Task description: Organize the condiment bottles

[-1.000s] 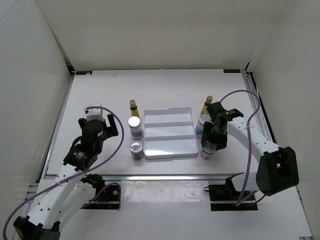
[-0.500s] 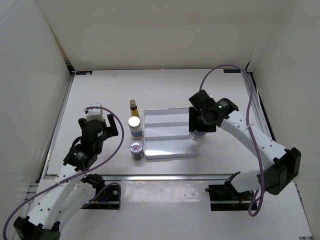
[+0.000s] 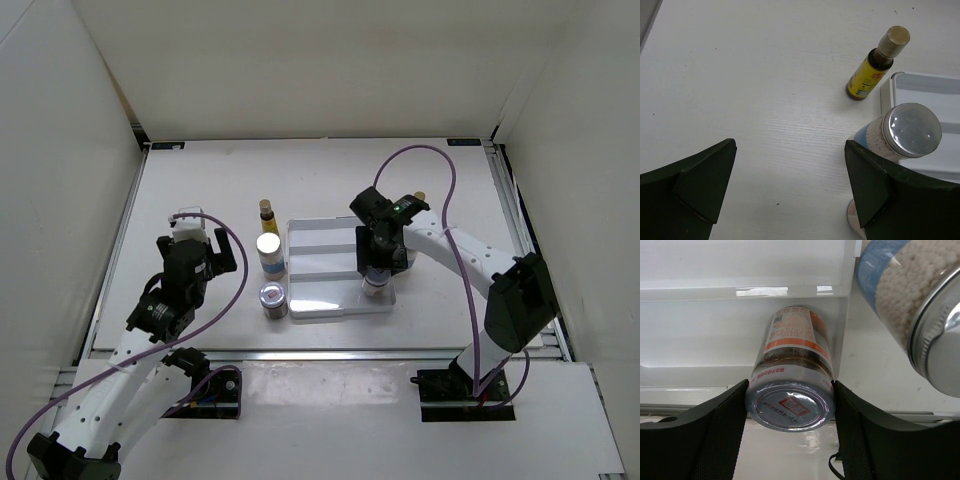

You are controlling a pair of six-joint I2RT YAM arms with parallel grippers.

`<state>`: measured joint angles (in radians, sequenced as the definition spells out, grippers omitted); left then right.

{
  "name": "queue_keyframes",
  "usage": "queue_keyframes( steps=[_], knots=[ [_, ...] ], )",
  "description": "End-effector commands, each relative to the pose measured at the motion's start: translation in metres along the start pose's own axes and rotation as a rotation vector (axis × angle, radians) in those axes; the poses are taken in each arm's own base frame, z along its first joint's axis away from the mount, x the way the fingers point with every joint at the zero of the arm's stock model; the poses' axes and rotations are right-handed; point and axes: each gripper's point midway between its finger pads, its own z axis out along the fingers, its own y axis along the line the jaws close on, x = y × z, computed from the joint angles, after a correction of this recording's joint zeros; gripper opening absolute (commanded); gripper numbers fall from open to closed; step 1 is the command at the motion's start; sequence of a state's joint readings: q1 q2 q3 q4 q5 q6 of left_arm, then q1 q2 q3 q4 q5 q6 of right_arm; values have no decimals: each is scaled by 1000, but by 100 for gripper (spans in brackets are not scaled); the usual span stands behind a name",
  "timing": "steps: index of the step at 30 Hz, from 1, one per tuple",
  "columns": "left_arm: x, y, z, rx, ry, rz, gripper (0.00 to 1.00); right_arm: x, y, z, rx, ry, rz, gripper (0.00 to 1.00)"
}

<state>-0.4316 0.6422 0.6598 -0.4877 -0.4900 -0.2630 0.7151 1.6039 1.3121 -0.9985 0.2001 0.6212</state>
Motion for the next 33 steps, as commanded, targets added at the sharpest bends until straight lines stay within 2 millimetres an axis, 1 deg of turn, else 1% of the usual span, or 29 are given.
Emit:
queue_keyframes(
  steps=[1, 2, 3, 5, 6, 8, 9, 12, 13, 14, 15, 16, 18, 19, 21, 22, 23, 24, 25, 26, 27, 29, 32, 33],
  knots=[
    [-1, -4, 0, 21, -14, -3, 100, -13, 10, -11, -61, -41, 24, 9],
    [-1, -5, 0, 31, -11, -3, 100, -7, 7, -9, -56, -1, 19, 9],
    [-1, -5, 0, 31, -11, -3, 100, -7, 7, -11, -56, -1, 19, 9],
    [1, -12, -1, 66, -4, 1, 100, -1, 5, -9, -49, 31, 6, 11],
    [1, -14, -2, 75, -2, 1, 100, -2, 8, -9, -57, 38, 6, 17],
    [2, -17, -2, 95, 4, 1, 100, 0, 7, -9, -52, 46, 5, 28],
    [3, -20, -3, 111, 8, 1, 100, 0, 7, -9, -52, 46, 5, 39],
    [6, -26, -2, 137, 24, -4, 100, 4, 7, -7, -53, 60, 4, 56],
    [7, -28, -3, 152, 28, -4, 100, 4, 7, -7, -53, 60, 4, 64],
    [8, -32, -4, 169, 31, 0, 100, 4, 7, -7, -53, 60, 4, 67],
    [8, -34, -4, 179, 35, -9, 100, 4, 7, -7, -53, 60, 4, 75],
    [9, -36, -5, 190, 38, -9, 100, 5, 5, -7, -48, 67, 4, 78],
    [10, -33, -2, 165, 42, -4, 100, 6, 5, -7, -48, 67, 4, 89],
    [9, -31, -2, 154, 39, -4, 100, 6, 5, -7, -48, 67, 4, 96],
    [12, -31, -2, 152, 46, 3, 100, 6, 5, -7, -48, 67, -7, 100],
    [8, -31, -3, 154, 38, -1, 100, 6, 5, -7, -48, 67, -7, 100],
    [9, -36, -4, 179, 45, -1, 100, 4, 3, -7, -40, 61, -7, 100],
    [10, -40, -5, 202, 51, -1, 100, 3, 4, -13, -36, 45, -2, 100],
    [4, -45, -10, 233, 52, -20, 100, 0, -1, -15, -14, 18, -1, 100],
    [8, -60, -15, 319, 76, -19, 100, -2, 4, -24, -24, -17, -22, 100],
    [9, -69, -18, 366, 96, -34, 100, -4, 2, -26, -17, -36, -9, 100],
    [17, -87, -25, 458, 157, -71, 100, -7, 5, -36, -15, -85, -29, 100],
    [33, -98, -21, 487, 232, -59, 100, -10, 5, -38, -13, -98, -27, 100],
    [36, -99, -16, 481, 253, -34, 100, -10, 5, -38, -13, -98, -27, 100]
  ],
)
